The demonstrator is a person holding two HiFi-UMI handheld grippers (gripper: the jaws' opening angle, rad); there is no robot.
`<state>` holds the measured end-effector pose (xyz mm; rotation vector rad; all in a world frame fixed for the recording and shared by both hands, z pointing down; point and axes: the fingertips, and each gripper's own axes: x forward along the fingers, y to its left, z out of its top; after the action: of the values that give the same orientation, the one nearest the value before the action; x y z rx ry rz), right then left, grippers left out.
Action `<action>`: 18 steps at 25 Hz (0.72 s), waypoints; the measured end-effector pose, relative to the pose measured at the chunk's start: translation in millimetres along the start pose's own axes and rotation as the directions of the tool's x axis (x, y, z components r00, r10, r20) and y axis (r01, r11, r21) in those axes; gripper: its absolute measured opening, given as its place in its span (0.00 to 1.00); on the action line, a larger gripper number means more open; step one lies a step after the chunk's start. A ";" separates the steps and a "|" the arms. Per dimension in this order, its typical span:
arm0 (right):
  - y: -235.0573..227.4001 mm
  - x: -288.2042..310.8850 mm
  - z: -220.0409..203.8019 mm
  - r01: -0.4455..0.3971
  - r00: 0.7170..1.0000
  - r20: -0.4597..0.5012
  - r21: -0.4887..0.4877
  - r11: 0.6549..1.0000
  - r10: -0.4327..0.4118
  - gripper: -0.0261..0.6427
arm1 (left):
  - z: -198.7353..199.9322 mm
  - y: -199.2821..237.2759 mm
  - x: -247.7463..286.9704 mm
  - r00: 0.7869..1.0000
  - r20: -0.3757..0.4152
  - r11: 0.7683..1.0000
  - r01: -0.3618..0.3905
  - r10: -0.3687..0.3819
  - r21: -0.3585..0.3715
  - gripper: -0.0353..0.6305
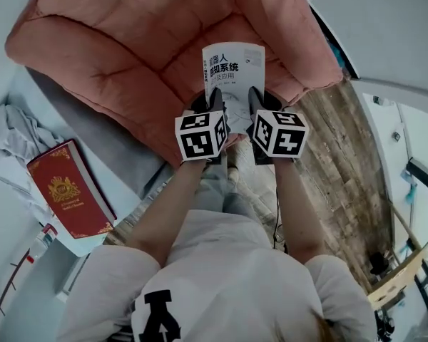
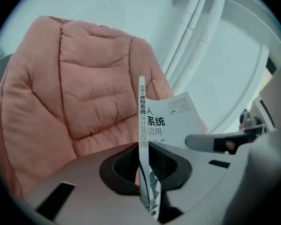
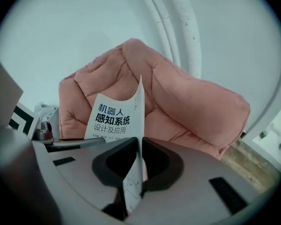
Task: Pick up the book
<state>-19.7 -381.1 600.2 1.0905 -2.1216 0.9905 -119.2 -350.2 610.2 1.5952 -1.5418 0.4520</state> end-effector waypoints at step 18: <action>31.4 -198.6 80.8 0.085 0.926 0.371 -0.039 0.996 -0.065 0.13 | 83.9 -119.1 -151.0 0.943 0.270 0.972 0.145 -0.193 0.187 0.12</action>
<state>45.8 -346.8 396.4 1.4105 -2.3618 0.7295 -58.1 -333.2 410.2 1.9749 -1.5921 0.2659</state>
